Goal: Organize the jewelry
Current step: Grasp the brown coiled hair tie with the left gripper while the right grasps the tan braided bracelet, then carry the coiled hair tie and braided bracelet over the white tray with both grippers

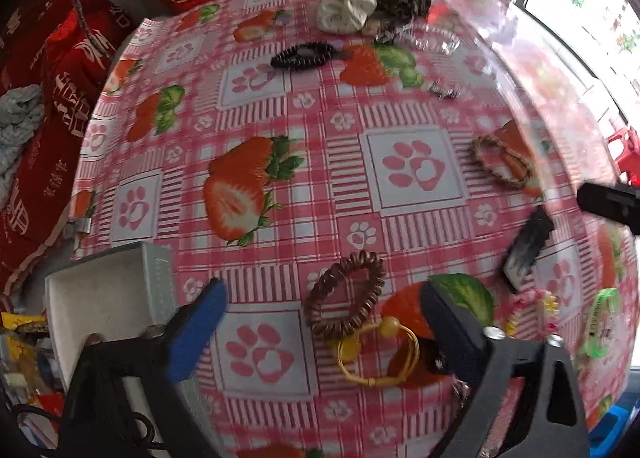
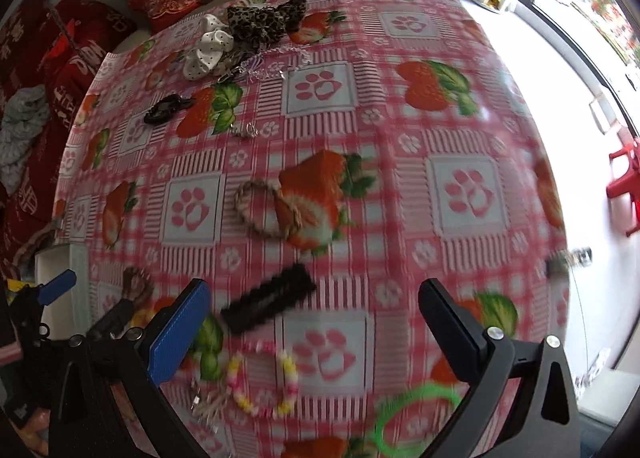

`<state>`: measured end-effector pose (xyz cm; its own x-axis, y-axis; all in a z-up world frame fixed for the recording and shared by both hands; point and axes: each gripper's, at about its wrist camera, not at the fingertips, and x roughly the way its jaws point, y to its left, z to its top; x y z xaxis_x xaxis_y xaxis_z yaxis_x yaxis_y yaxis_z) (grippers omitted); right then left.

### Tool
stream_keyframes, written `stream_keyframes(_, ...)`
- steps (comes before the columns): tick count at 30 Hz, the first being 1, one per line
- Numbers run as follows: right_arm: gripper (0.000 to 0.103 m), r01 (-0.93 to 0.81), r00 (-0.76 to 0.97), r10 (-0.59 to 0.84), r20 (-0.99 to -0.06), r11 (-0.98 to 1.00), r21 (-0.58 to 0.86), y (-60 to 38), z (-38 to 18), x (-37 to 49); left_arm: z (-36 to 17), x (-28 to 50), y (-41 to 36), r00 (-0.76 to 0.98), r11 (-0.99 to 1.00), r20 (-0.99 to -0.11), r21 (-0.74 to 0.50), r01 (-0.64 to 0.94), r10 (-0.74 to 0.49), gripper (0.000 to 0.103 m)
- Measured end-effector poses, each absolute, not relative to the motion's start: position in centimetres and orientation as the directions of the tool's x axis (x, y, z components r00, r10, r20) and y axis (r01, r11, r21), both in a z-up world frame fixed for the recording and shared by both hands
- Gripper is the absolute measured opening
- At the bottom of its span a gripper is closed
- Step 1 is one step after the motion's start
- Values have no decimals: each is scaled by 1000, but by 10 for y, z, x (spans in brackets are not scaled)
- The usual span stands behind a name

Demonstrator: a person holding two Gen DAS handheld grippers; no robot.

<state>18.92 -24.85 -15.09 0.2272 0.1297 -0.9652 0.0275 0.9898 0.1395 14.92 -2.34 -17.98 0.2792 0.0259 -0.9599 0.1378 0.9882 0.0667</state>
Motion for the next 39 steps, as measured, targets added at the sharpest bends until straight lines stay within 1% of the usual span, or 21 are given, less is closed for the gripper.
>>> stream_keyframes(8,103,-95,211,127,-969,989,109,-227,-185,224,-203,159,-28,252,986,-967,59,155,18,98)
stream_keyframes(9,103,-115,211,126,-969,988,104,-222,-188,227,-205,161,-29,250,986,-968,56,155,16,94)
stream_keyframes(10,103,-136,212,123,-970,986,96,-218,-191,229,-207,163,-29,247,987,-969,56,152,17,87)
stream_keyframes(12,101,-173,211,111,-971,982,75,-209,-197,234,-208,167,-27,246,990,-969,30,136,-4,87)
stream_keyframes(14,95,-193,203,99,-974,979,60,-202,-204,238,-209,168,-25,249,992,-968,15,128,-18,84)
stream_keyframes(15,91,-197,198,95,-975,979,56,-200,-207,239,-209,166,-24,254,992,-967,2,128,-31,80)
stream_keyframes(17,86,-202,209,57,-976,979,14,-196,-210,239,-209,164,-25,263,991,-964,-3,137,-39,74)
stream_keyframes(19,75,-217,227,44,-973,976,-7,-192,-209,238,-207,162,-27,274,988,-960,-13,155,-55,57)
stream_keyframes(20,71,-228,228,52,-972,974,-2,-191,-208,237,-206,162,-28,277,987,-959,-17,163,-62,51)
stream_keyframes(21,63,-239,231,54,-972,971,-3,-187,-207,236,-205,161,-29,278,986,-958,-22,166,-69,44)
stream_keyframes(22,52,-252,232,57,-971,968,-3,-186,-205,236,-204,162,-28,277,986,-958,-29,167,-75,43)
stream_keyframes(23,46,-264,233,60,-971,965,-4,-184,-203,235,-204,162,-27,276,986,-958,-36,166,-81,39)
stream_keyframes(24,33,-270,233,63,-970,963,-3,-182,-203,235,-203,161,-27,276,986,-957,-45,162,-89,28)
stream_keyframes(25,21,-271,233,68,-970,962,2,-180,-202,235,-202,162,-24,271,986,-957,-66,153,-106,21)
stream_keyframes(26,15,-270,230,74,-970,963,9,-179,-202,235,-202,163,-21,266,986,-956,-85,140,-120,19)
stream_keyframes(27,12,-265,228,79,-971,964,16,-179,-202,235,-202,162,-18,262,987,-956,-102,127,-132,19)
stream_keyframes(29,12,-255,229,87,-970,967,27,-180,-202,235,-198,162,-12,266,987,-952,-126,102,-149,19)
stream_keyframes(39,12,-202,241,194,-951,968,146,-189,-171,216,-164,143,0,317,981,-929,-172,88,-191,19)
